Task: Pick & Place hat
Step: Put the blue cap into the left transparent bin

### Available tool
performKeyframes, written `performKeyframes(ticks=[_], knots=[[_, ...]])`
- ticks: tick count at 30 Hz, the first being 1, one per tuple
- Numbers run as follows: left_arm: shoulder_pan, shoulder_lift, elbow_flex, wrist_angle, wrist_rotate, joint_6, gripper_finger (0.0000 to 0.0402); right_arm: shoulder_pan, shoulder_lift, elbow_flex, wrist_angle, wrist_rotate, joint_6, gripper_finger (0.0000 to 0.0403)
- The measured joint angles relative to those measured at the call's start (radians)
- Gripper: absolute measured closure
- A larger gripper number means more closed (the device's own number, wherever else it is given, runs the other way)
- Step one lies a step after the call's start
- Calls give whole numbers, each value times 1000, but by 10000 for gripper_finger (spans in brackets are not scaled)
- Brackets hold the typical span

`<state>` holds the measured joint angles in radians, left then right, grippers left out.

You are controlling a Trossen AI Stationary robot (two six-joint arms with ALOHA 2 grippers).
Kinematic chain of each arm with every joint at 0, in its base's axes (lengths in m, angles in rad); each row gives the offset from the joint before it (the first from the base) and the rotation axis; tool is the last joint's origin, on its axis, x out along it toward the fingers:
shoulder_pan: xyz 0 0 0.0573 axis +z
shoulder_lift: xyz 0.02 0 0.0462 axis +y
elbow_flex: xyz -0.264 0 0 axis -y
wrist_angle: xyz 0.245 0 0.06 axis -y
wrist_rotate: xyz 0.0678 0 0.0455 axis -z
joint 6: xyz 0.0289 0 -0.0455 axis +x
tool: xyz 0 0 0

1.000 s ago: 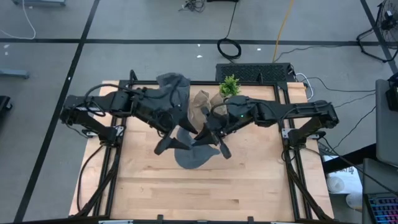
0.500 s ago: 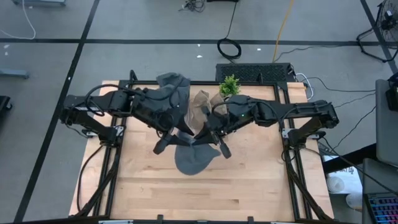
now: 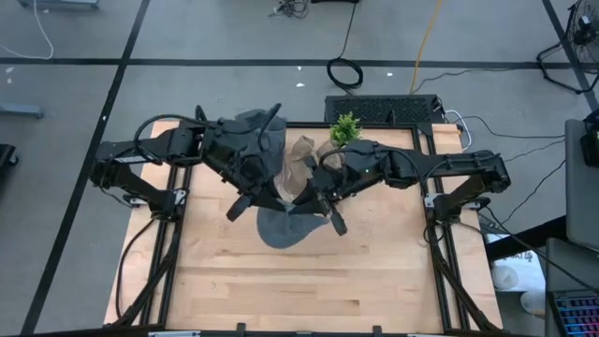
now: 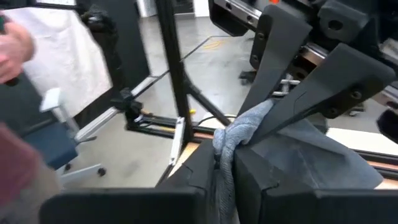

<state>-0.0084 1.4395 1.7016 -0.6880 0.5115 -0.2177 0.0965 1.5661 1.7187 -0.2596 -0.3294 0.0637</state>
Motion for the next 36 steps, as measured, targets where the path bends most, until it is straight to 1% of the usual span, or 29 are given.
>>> performKeyframes(ticks=[1,4,9,12,16,19,21,23,25,27,29,32,36], knots=[[6,-2,0,0,18,-3,392,1,0,0,0,30,4,365],[11,-16,-1,-5,19,3,396,2,-6,1,-3,87,-4,332],[24,-43,-1,-12,30,33,397,-12,-48,0,-65,169,-80,262],[49,-75,-1,-55,8,66,398,-17,-104,0,-103,227,-125,224],[68,-112,-1,-102,-35,175,399,-17,-177,1,-153,320,-157,191],[88,-144,2,-127,-55,261,399,-17,-230,0,-208,387,-177,179],[103,-167,-1,-178,-95,300,399,-17,-264,0,-223,433,-181,176],[111,-187,1,-181,-129,339,399,-17,-297,0,-265,482,-182,175],[126,-210,-2,-230,-174,373,399,-17,-322,1,-274,534,-182,176],[133,-240,0,-224,-211,414,399,-17,-344,0,-310,578,-182,178],[145,-263,0,-266,-259,456,399,-18,-362,0,-321,602,-182,180],[160,-301,0,-294,-293,526,399,-18,-382,0,-354,641,-182,180],[194,-351,0,-351,-356,575,399,-18,-393,0,-379,647,-181,179]])
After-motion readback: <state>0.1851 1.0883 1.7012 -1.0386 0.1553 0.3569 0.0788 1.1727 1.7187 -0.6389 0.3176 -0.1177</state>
